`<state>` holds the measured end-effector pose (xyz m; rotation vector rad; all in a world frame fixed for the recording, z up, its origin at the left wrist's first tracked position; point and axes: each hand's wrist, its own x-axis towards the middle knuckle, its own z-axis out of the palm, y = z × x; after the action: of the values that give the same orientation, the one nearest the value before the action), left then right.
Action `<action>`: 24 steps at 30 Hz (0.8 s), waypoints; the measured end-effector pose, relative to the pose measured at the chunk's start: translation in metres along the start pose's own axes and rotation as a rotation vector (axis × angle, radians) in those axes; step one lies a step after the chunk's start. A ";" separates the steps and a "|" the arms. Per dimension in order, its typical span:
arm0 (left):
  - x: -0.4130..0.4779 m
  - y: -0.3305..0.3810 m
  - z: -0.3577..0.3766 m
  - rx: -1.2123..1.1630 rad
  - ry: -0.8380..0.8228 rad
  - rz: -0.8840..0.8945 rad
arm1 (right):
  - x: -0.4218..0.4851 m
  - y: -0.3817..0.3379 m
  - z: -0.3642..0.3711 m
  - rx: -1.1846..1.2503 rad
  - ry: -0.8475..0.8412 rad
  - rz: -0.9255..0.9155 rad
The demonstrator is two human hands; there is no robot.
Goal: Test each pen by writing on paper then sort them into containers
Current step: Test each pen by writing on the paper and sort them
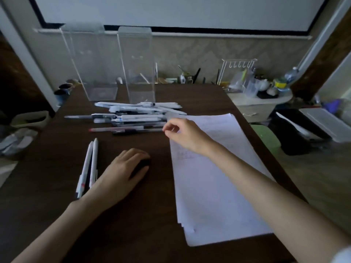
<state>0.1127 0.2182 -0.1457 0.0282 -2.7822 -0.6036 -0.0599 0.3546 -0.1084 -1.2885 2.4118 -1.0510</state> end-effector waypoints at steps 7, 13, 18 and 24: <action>-0.002 -0.008 0.006 -0.047 -0.031 0.034 | 0.056 0.001 0.039 -0.509 0.015 -0.111; -0.002 -0.001 -0.004 -0.032 0.253 -0.007 | 0.031 -0.017 0.026 -0.428 0.094 -0.255; 0.001 0.001 -0.011 0.090 0.268 -0.107 | -0.029 -0.027 -0.007 0.171 0.001 -0.093; 0.006 0.031 0.009 -0.102 0.154 -0.011 | -0.068 -0.002 -0.004 0.872 0.046 0.046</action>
<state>0.1054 0.2495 -0.1387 0.0661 -2.6017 -0.7142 -0.0199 0.4093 -0.1134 -0.8769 1.6247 -1.8221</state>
